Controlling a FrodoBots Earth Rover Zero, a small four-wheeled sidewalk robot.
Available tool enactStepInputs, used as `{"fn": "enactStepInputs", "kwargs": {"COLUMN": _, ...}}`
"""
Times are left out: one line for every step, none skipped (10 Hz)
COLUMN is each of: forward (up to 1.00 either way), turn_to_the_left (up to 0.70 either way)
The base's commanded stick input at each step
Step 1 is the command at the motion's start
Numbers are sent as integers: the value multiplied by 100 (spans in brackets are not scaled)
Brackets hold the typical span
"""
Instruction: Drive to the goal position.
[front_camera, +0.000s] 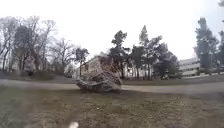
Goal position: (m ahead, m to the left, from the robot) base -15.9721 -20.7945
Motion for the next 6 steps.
{"fn": "enactStepInputs", "kwargs": {"forward": 0, "turn_to_the_left": -46}}
{"fn": "enactStepInputs", "kwargs": {"forward": 0, "turn_to_the_left": -2}}
{"fn": "enactStepInputs", "kwargs": {"forward": 0, "turn_to_the_left": -70}}
{"fn": "enactStepInputs", "kwargs": {"forward": 0, "turn_to_the_left": -70}}
{"fn": "enactStepInputs", "kwargs": {"forward": 0, "turn_to_the_left": -70}}
{"fn": "enactStepInputs", "kwargs": {"forward": 0, "turn_to_the_left": -70}}
